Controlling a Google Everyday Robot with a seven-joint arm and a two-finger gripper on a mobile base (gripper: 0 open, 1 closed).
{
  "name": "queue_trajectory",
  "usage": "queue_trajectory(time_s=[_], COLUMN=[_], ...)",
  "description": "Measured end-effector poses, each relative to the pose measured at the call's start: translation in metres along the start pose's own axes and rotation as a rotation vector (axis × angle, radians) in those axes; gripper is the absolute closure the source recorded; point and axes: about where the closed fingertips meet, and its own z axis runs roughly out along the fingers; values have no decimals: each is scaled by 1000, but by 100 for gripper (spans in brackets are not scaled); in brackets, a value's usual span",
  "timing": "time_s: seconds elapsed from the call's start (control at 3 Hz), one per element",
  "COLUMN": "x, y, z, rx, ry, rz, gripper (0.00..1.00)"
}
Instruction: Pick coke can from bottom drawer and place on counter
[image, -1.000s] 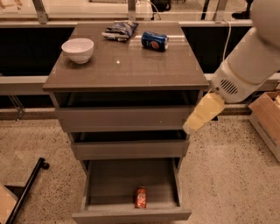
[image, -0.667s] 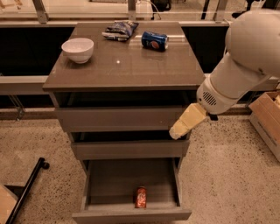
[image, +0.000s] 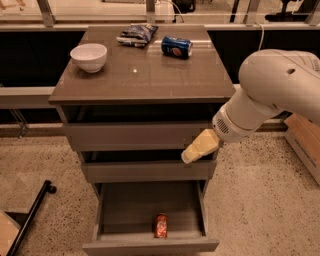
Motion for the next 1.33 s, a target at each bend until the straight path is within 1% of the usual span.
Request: queue_trajectory(time_s=[0.33,0.67,1.0,1.33], x=[-1,-1,-5,-2], y=[9,15,14,16], z=[38,87,147,152], rx=[-41,-74,-92,-99], ry=[22,40,95,105], rz=[43,109,178,185], gripper=[0,0,0,0])
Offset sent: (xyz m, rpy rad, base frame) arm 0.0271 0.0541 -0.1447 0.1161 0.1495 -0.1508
